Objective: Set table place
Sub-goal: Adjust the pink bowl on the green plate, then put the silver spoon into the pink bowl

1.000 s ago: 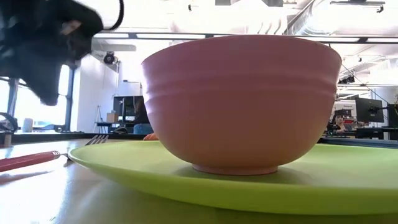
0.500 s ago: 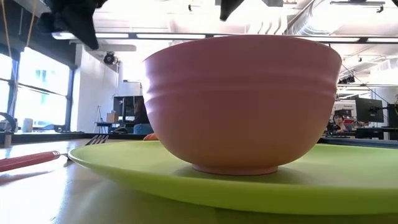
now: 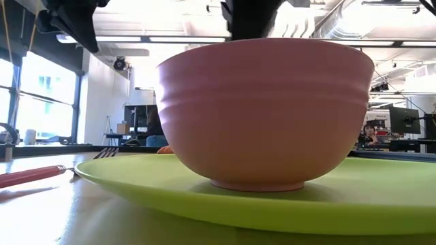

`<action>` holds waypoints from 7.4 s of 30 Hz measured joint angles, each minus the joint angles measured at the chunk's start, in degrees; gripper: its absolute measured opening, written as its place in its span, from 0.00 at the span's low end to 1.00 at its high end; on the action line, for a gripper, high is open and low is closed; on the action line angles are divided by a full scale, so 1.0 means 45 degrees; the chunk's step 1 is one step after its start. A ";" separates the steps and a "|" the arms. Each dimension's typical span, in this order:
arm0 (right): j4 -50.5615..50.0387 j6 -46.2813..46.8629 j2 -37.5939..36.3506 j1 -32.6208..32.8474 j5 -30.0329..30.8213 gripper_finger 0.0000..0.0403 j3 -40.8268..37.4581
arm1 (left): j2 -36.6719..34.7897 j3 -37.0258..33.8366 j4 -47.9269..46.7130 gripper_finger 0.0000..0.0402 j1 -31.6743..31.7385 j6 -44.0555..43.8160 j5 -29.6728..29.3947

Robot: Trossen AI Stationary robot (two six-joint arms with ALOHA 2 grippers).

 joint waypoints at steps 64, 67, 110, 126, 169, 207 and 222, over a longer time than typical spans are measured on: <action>-0.2916 -0.2083 -0.0673 -0.4842 0.0882 0.06 0.2924 | 0.0002 0.0000 0.0577 0.00 0.0002 0.2566 0.1031; -0.3194 -0.2301 -0.0673 -0.5709 0.0889 0.15 0.2924 | -0.0263 0.0000 0.0571 0.00 0.0002 0.2801 0.1023; 0.0625 -1.0864 0.4461 -0.8885 -0.2167 0.42 0.2919 | -0.2433 0.0005 0.0047 0.00 0.0002 -0.0648 -0.1607; 0.0282 -0.9120 0.4291 -0.8840 -0.2922 0.01 0.2914 | -0.2433 0.0005 -0.0108 0.00 0.0002 -0.0614 -0.1454; -0.4530 0.7401 0.0711 0.1644 -0.4081 0.00 0.2914 | -0.2429 0.0005 -0.0349 0.00 0.0002 0.2543 -0.1417; -0.4525 0.3461 0.2339 0.0140 -0.5362 0.00 0.2914 | -0.2433 0.0005 -0.0362 0.00 0.0002 0.2638 -0.1164; -0.4502 0.2793 0.2631 0.0080 -0.5732 0.00 0.2919 | -0.2433 0.0008 -0.0364 0.00 0.0002 0.2674 -0.1179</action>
